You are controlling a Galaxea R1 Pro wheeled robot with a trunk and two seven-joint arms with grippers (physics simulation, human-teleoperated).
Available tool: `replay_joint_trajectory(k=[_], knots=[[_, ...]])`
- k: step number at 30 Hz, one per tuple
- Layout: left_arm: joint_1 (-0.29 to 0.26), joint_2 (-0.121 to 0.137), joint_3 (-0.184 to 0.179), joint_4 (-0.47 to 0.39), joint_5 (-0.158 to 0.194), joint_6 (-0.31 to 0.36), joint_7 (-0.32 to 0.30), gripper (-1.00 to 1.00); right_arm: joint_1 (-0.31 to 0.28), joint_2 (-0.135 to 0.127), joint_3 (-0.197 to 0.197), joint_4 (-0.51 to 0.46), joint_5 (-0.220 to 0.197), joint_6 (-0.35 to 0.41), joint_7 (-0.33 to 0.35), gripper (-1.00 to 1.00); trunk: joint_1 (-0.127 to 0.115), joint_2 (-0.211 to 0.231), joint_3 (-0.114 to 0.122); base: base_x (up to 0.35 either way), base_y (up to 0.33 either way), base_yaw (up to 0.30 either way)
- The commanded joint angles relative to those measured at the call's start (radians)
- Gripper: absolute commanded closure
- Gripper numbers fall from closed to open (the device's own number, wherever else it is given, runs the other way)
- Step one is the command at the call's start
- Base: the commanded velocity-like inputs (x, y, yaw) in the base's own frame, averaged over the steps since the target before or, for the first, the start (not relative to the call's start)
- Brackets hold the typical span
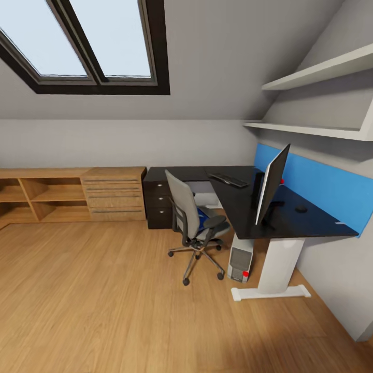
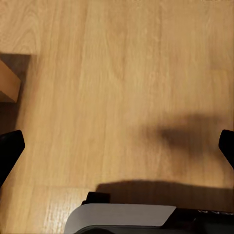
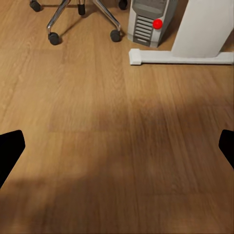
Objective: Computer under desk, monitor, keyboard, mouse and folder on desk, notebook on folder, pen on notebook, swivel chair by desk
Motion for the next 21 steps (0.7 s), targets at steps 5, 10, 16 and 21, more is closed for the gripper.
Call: replay_joint_trajectory(k=[5, 10, 16, 21], knots=[[0.000, -0.003, 0.005, 0.000, 0.004, -0.003, 0.004, -1.00, -0.001, -0.003, 0.000, -0.001, 0.001, -0.004, 0.001, -1.00, 0.000, -0.001, -0.001, 0.010, 0.001, 0.000], [0.000, -0.003, 0.003, 0.000, 0.005, 0.001, 0.005, -1.00, -0.001, -0.003, 0.002, -0.001, 0.002, -0.005, 0.002, -1.00, 0.019, -0.036, -0.017, 0.001, 0.000, 0.000], [0.000, -0.003, 0.003, 0.000, 0.005, 0.002, 0.005, -1.00, -0.001, -0.002, 0.002, 0.000, 0.003, -0.003, 0.002, -1.00, 0.042, -0.078, -0.035, 0.000, 0.000, 0.000], [0.000, -0.003, 0.005, 0.000, 0.005, 0.002, 0.005, -1.00, -0.001, -0.002, 0.002, -0.002, 0.002, -0.004, 0.002, -1.00, 0.061, -0.113, -0.051, 0.000, 0.000, -0.027]])
